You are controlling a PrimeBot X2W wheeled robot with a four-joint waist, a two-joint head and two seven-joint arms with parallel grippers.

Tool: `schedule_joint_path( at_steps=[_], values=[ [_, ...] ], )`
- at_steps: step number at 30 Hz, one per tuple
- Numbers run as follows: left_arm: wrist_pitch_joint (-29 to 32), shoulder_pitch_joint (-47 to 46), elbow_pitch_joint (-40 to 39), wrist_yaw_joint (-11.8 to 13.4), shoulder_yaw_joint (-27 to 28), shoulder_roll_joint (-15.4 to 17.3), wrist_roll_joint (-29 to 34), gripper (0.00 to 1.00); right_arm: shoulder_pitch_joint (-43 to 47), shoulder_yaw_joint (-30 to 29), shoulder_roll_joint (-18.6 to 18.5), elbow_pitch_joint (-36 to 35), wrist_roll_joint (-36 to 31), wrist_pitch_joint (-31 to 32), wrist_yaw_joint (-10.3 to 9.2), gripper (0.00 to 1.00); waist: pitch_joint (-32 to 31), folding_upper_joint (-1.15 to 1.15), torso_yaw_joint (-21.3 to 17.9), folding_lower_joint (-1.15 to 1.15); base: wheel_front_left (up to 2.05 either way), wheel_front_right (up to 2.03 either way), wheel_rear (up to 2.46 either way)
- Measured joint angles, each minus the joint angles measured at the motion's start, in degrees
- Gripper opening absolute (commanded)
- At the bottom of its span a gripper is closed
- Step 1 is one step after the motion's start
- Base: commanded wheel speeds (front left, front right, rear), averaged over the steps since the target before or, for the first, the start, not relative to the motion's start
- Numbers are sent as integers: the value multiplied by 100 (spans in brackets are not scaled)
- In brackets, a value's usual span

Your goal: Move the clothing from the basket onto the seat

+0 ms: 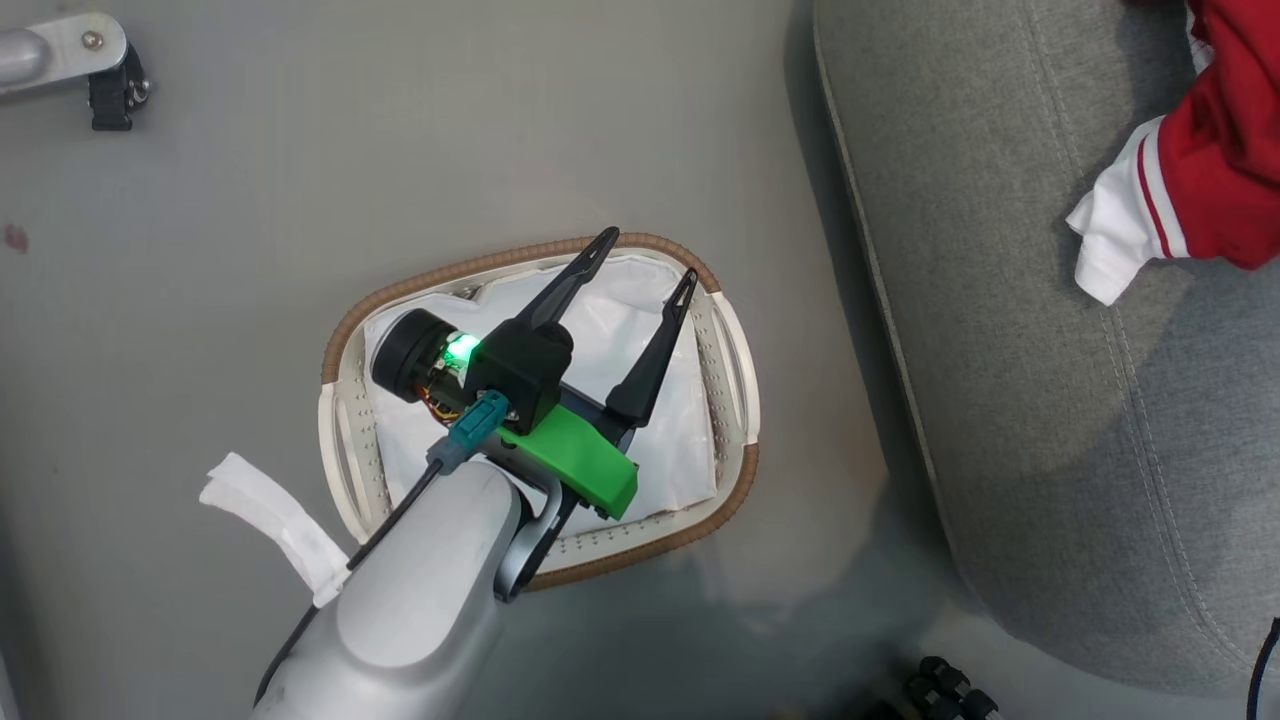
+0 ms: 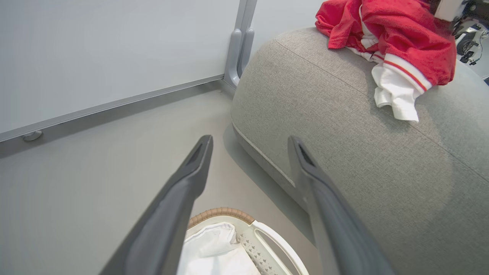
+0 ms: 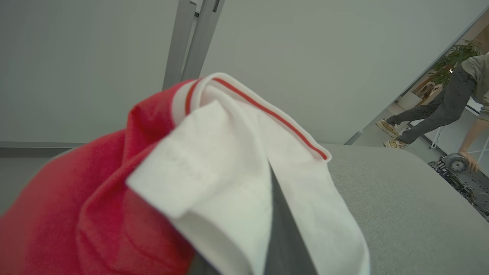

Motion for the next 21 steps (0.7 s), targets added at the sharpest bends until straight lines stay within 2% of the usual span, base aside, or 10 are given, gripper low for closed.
schedule_joint_path(
  at_steps=[5,6,7,8,9,21],
  values=[
    [0,3,22,0,47,30,11,100,153,-14,124,46,-60,0,0,0,87,0,8,0,0,0,0],
    [0,4,33,0,57,32,18,100,180,-12,133,26,-60,0,0,7,78,0,-8,0,0,0,0],
    [-1,6,44,0,60,31,18,100,215,-7,141,-9,-60,0,0,26,61,0,-25,0,0,0,0],
    [0,8,51,0,60,27,18,100,257,5,151,-56,-57,0,0,94,44,0,-39,0,0,0,0],
    [0,11,58,0,66,23,16,100,303,26,170,-87,-48,0,0,100,20,0,-56,0,0,0,0],
    [0,199,87,0,344,-35,-104,100,1415,737,260,-528,257,0,0,100,-482,0,-178,-1,0,0,0]
  ],
)
